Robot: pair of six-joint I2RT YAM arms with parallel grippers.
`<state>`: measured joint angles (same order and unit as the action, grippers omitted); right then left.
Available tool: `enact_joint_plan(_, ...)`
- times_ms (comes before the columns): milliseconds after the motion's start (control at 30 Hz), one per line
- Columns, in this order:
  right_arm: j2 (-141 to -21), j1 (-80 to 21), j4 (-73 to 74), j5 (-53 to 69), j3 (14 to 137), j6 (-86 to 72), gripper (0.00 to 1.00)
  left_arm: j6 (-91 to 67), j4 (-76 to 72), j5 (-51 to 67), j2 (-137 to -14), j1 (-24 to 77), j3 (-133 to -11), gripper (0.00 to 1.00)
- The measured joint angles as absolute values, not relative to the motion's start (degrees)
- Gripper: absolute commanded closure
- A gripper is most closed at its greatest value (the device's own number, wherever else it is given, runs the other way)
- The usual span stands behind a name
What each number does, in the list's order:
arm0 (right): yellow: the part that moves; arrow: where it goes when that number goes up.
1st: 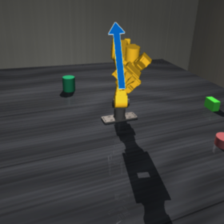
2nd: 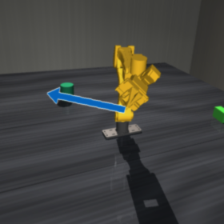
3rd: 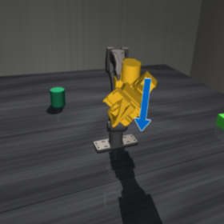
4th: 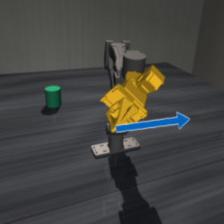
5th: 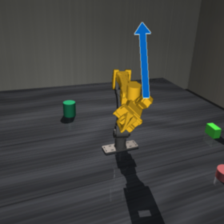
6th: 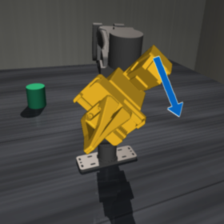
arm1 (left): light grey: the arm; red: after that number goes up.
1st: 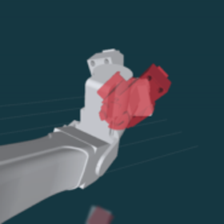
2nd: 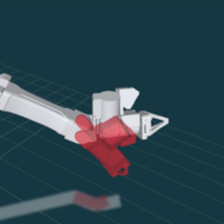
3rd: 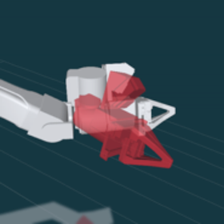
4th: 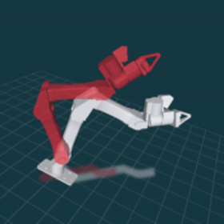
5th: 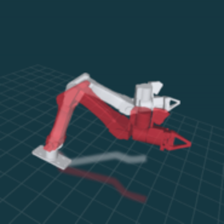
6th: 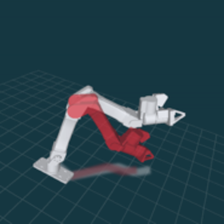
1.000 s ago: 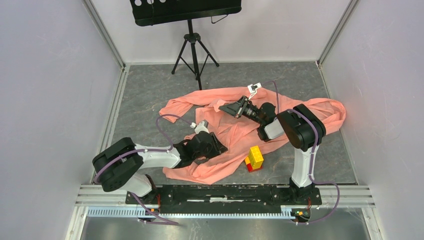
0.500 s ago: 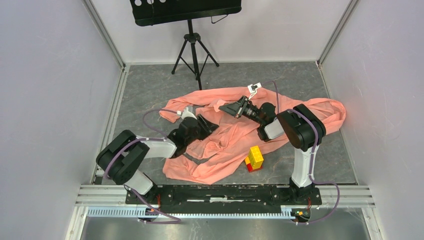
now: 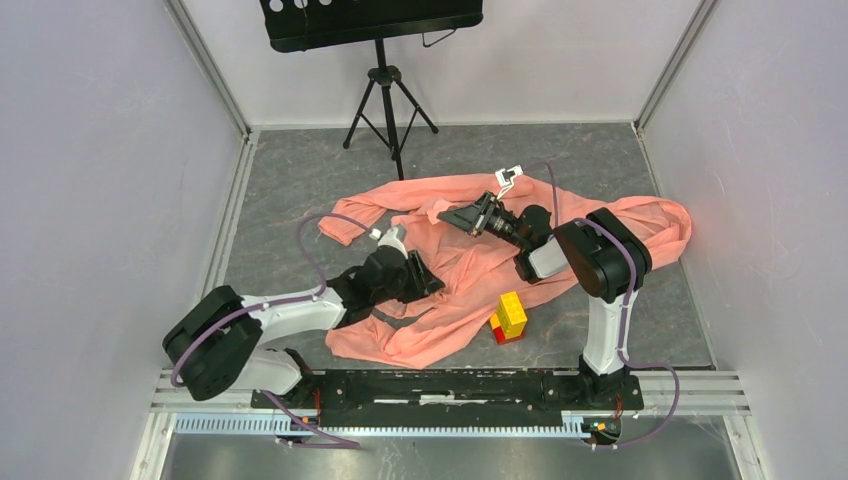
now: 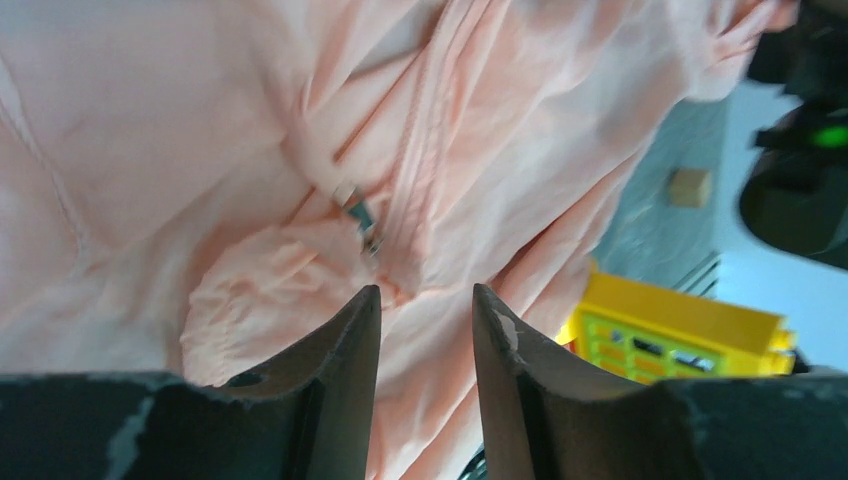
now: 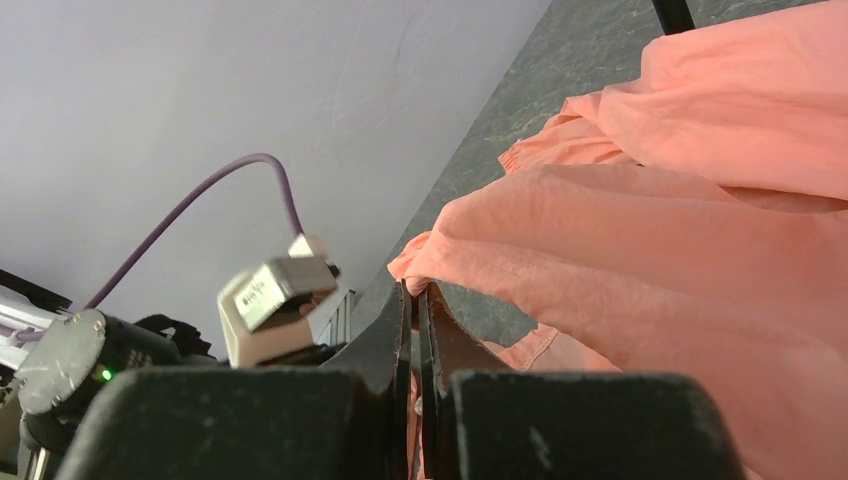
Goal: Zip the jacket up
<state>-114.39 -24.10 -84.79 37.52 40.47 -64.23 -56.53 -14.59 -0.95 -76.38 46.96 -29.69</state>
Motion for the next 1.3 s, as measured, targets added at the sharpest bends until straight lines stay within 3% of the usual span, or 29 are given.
enact_joint_plan(433, -114.39, -24.27, -84.79, 37.52, 40.47, -64.2, 1.0, -60.82, -11.46, -1.21, -79.94, 50.35, -29.74, 0.7)
enact_joint_plan(1100, -114.39, -24.27, -84.82, 37.52, 40.47, -64.2, 1.0, -61.25, -13.89, -2.92, -84.66, 50.37, -31.24, 0.81)
enact_joint_plan(1300, -114.39, -24.27, -84.79, 37.54, 40.47, -64.23, 1.0, -61.25, -13.5, -2.96, -84.6, 50.39, -32.29, 0.77)
